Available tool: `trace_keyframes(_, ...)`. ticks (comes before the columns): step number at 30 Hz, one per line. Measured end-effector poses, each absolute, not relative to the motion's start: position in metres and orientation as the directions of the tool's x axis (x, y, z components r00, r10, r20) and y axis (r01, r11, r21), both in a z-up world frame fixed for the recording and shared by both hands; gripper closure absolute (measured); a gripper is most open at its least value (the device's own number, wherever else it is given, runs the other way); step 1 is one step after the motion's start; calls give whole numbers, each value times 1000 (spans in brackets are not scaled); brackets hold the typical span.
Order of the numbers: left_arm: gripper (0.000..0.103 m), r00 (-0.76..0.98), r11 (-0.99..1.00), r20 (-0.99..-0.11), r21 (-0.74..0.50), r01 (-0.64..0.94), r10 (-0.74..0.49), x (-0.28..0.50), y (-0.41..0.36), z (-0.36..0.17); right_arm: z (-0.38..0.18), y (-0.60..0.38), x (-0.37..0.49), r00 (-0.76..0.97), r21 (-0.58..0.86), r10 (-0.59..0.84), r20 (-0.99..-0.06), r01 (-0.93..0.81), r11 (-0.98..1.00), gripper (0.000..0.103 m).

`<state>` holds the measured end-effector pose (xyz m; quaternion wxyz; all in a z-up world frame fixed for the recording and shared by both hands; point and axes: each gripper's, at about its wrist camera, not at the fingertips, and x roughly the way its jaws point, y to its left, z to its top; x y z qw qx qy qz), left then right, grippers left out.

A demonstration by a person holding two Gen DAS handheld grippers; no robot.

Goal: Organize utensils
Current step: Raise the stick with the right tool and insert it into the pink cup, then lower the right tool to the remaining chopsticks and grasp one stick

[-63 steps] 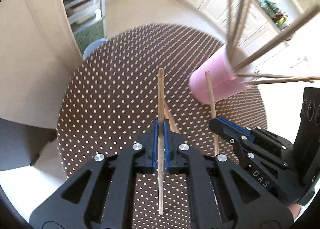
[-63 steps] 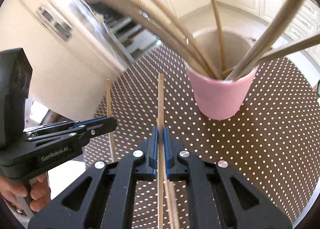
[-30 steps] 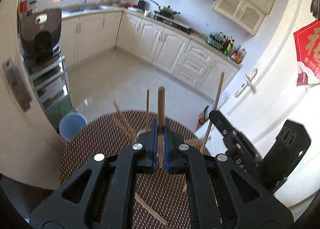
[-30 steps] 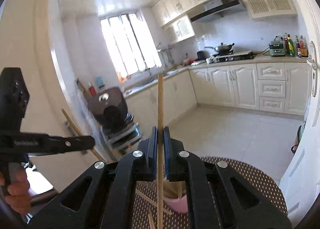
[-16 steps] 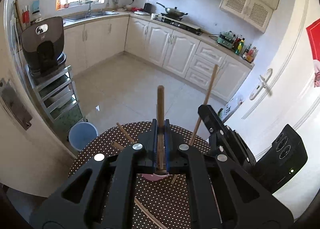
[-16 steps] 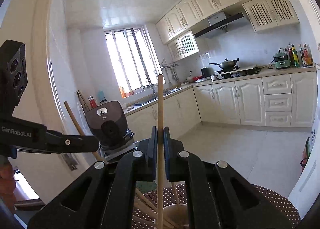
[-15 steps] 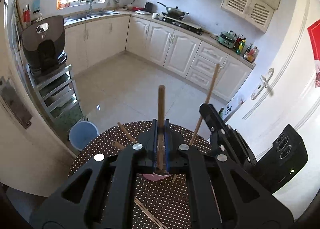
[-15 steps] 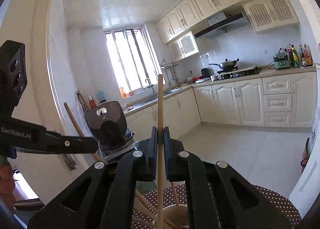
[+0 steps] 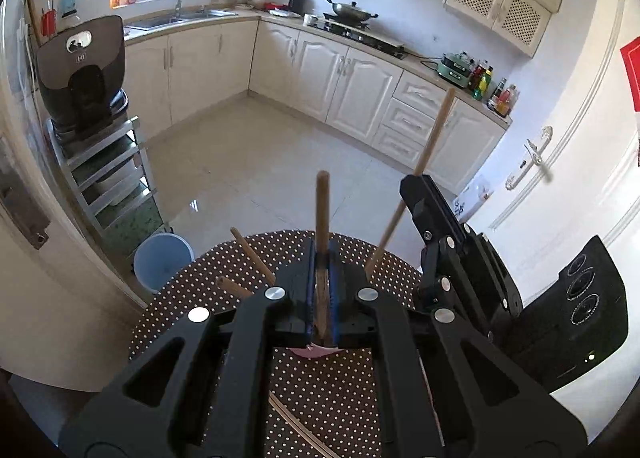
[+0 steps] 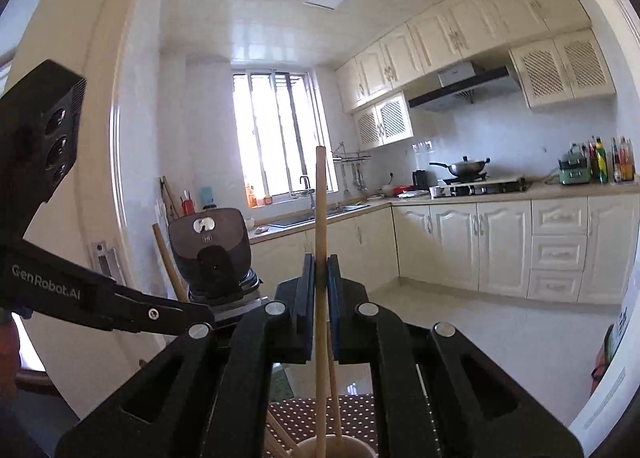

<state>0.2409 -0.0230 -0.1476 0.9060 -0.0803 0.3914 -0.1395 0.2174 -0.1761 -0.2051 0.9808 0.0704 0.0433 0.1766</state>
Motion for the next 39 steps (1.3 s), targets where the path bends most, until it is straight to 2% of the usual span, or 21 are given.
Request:
trace_keyframes(13,96,639,946,-702,-284,156,-316,239,-14,-149,-207,-184,210,922,189,356,-149,-327,926,95)
trace_keyframes(24,95,632,950,-711,-261,170,-308,214,-13,-146,-189,-176,170,922,157,329,-205,-301,941,80)
trace_keyframes(26,90,637,952,-708,-253,175,-305,207,-11,-145,-186,-173,159,920,150,325,-218,-298,943,78)
trace_keyframes(28,65,642,953,-704,-248,175,-302,198,-8,-144,-184,-170,149,919,138,319,-233,-293,946,76)
trace_keyframes(29,59,648,953,-699,-248,175,-301,193,-6,-144,-182,-169,142,919,132,314,-238,-290,948,75)
trace_keyframes(36,57,649,952,-697,-244,182,-303,162,9,-149,-186,-161,106,912,106,280,-299,-259,960,72)
trace_keyframes(39,52,642,954,-706,-232,189,-298,147,13,-157,-192,-157,93,903,105,274,-332,-253,962,71)
